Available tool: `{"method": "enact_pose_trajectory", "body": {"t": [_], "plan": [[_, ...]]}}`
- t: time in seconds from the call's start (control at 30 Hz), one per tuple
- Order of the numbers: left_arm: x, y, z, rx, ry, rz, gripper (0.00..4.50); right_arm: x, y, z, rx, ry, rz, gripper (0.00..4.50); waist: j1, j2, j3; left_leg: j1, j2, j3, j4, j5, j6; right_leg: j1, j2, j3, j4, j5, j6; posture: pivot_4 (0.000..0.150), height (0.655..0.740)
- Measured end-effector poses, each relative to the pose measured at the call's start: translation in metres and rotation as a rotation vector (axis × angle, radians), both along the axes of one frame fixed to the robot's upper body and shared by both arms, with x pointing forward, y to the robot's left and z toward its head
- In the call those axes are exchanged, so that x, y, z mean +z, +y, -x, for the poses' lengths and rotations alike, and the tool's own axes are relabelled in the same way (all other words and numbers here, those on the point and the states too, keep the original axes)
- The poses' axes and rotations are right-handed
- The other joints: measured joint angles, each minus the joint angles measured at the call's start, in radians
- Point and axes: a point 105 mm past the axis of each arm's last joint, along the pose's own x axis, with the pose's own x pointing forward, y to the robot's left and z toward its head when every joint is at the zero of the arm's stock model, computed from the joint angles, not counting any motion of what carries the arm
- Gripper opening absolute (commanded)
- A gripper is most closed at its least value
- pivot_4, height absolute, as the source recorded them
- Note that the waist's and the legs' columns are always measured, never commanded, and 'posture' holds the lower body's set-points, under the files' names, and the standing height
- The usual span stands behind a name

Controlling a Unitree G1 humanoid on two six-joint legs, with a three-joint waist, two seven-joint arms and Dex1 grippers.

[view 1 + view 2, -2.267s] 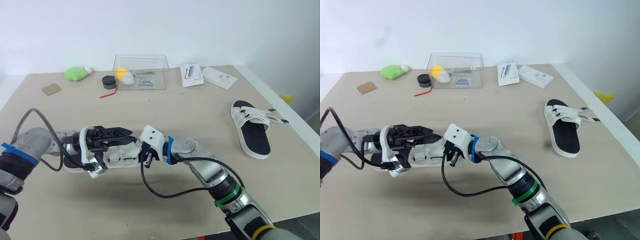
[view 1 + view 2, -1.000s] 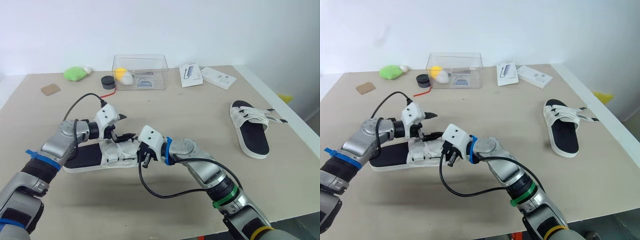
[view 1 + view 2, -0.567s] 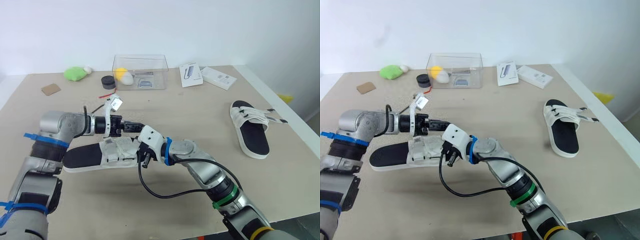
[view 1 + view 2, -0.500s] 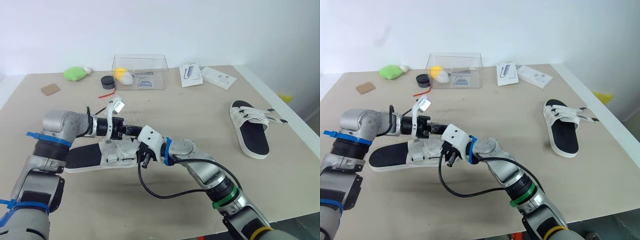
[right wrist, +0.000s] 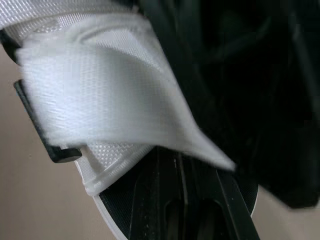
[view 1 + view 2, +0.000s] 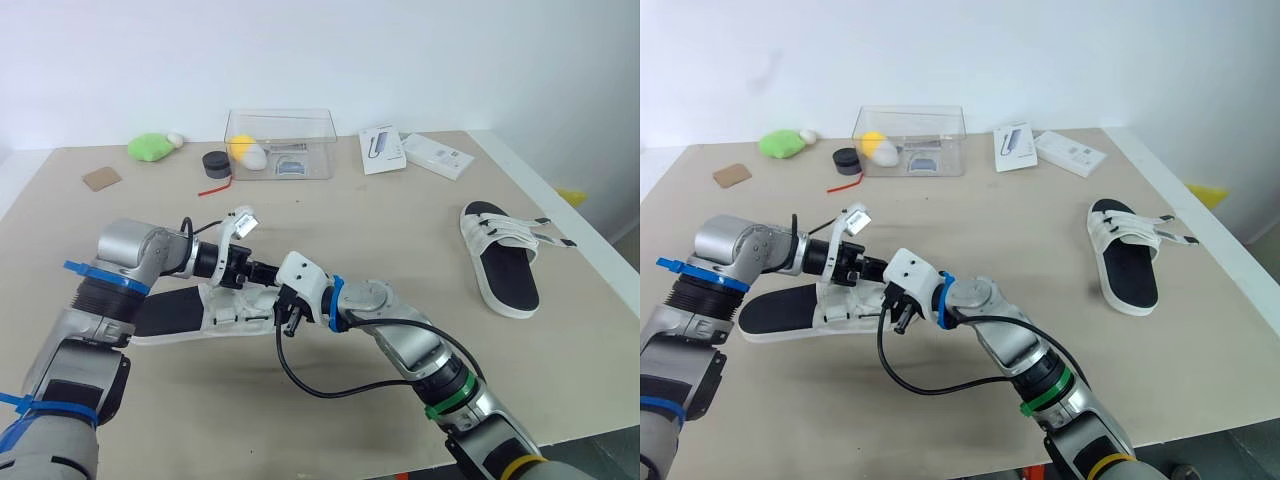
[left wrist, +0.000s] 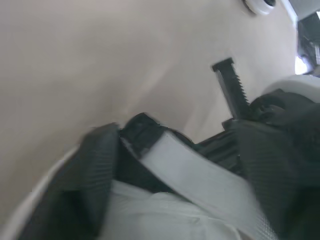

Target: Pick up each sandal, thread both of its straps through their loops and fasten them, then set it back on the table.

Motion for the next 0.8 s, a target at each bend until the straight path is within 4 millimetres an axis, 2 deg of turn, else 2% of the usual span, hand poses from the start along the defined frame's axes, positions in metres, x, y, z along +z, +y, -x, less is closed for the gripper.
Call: {"method": "enact_pose_trajectory", "body": {"t": [0.03, 0.17, 0.2, 0.37, 0.63, 0.67, 0.73, 0.8], "plan": [[-0.001, -0.001, 0.001, -0.015, 0.004, -0.007, 2.03, 0.0, 0.0, 0.0, -0.001, -0.001, 0.0, 0.0, 0.0, 0.0, 0.0, 0.0, 0.0, 0.0, 0.0, 0.0, 0.0, 0.0, 0.0, 0.0, 0.0, 0.0, 0.0, 0.15, 0.74], [0.002, -0.002, 0.001, -0.036, -0.006, -0.014, 0.2, 0.0, 0.0, 0.0, -0.004, -0.002, -0.001, 0.0, 0.0, 0.0, 0.0, 0.0, 0.0, -0.001, 0.0, 0.0, 0.0, 0.0, 0.0, 0.0, 0.0, 0.0, 0.0, 0.15, 0.74], [0.002, -0.002, 0.0, -0.035, -0.01, -0.019, 0.07, 0.0, 0.0, -0.001, -0.005, -0.003, -0.002, 0.0, 0.0, 0.0, 0.0, 0.0, 0.0, -0.001, 0.0, 0.0, 0.0, 0.0, 0.0, 0.0, 0.0, 0.0, 0.0, 0.15, 0.74], [0.0, 0.0, -0.003, -0.024, -0.006, -0.022, 0.07, 0.001, 0.0, -0.001, -0.007, -0.003, -0.003, 0.0, 0.0, 0.0, 0.0, 0.0, 0.0, -0.002, 0.0, 0.0, 0.0, 0.0, 0.001, 0.0, 0.0, 0.0, 0.0, 0.15, 0.74], [0.01, 0.0, -0.005, 0.007, 0.004, 0.056, 0.07, 0.001, 0.0, -0.001, -0.009, -0.002, -0.006, 0.0, 0.0, 0.0, 0.0, 0.0, 0.0, -0.002, 0.0, 0.0, 0.0, 0.0, 0.001, 0.0, 0.0, 0.0, 0.0, 0.15, 0.74], [0.009, 0.002, -0.014, 0.056, 0.0, 0.06, 0.44, 0.0, 0.0, -0.002, -0.011, 0.0, -0.008, 0.0, 0.0, 0.0, 0.0, 0.0, 0.0, -0.003, 0.0, 0.0, 0.0, 0.0, 0.001, 0.0, 0.0, 0.0, 0.0, 0.15, 0.74], [0.007, 0.006, -0.019, 0.091, -0.005, 0.051, 0.74, 0.0, 0.001, -0.001, -0.011, 0.001, -0.011, 0.0, -0.001, 0.0, 0.0, 0.0, -0.001, -0.003, 0.0, 0.0, 0.0, 0.0, 0.001, 0.001, 0.0, 0.001, 0.0, 0.15, 0.74], [0.007, 0.011, -0.027, 0.145, 0.008, 0.065, 1.5, 0.0, 0.001, -0.001, -0.011, 0.002, -0.011, 0.0, -0.001, 0.0, 0.0, 0.0, -0.001, -0.004, 0.0, 0.0, 0.0, 0.0, 0.002, 0.0, 0.0, 0.001, 0.0, 0.15, 0.74]]}}
